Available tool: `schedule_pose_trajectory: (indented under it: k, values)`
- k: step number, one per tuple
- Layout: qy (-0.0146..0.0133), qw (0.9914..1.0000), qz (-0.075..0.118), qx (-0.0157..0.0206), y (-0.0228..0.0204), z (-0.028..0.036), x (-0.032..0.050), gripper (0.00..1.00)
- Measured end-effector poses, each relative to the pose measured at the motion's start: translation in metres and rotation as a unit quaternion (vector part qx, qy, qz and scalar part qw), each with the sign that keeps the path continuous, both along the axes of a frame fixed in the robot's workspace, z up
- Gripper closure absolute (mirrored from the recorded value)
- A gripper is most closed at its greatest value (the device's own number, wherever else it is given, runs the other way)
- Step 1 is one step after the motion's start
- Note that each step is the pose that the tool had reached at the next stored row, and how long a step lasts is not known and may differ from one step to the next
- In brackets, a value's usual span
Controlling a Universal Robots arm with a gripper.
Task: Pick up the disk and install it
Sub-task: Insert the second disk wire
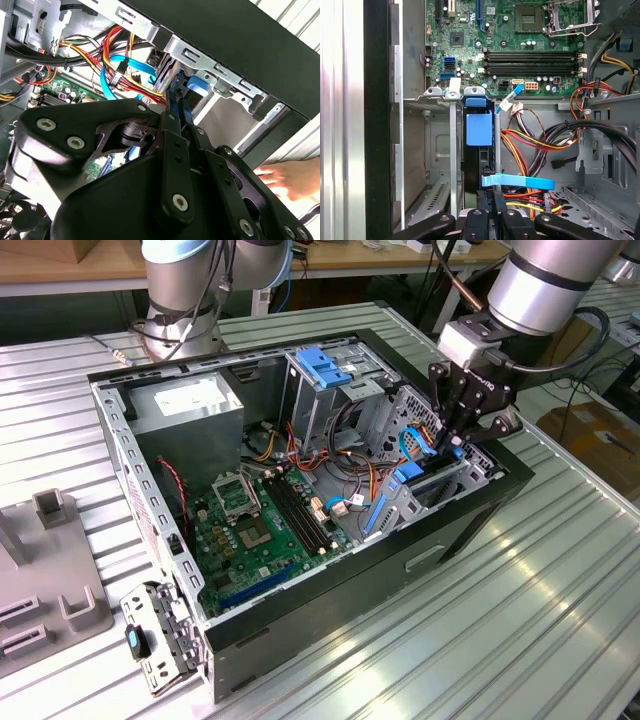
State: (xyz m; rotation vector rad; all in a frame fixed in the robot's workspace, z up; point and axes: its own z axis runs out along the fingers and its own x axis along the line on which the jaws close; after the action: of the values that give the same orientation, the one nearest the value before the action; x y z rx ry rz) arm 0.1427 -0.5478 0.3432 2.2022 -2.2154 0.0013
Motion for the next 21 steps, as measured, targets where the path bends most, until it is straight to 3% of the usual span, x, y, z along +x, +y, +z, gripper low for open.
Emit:
schedule_pose_trajectory:
  k: [17,19,21]
  values:
    - [0.0,1.0,0.0,0.0,0.0,-0.0038,0.0,0.84]
    - [0.0,1.0,0.0,0.0004,0.0,-0.0044,0.0,0.77]
    - [0.0,1.0,0.0,-0.0001,0.0,-0.0039,0.0,0.77]
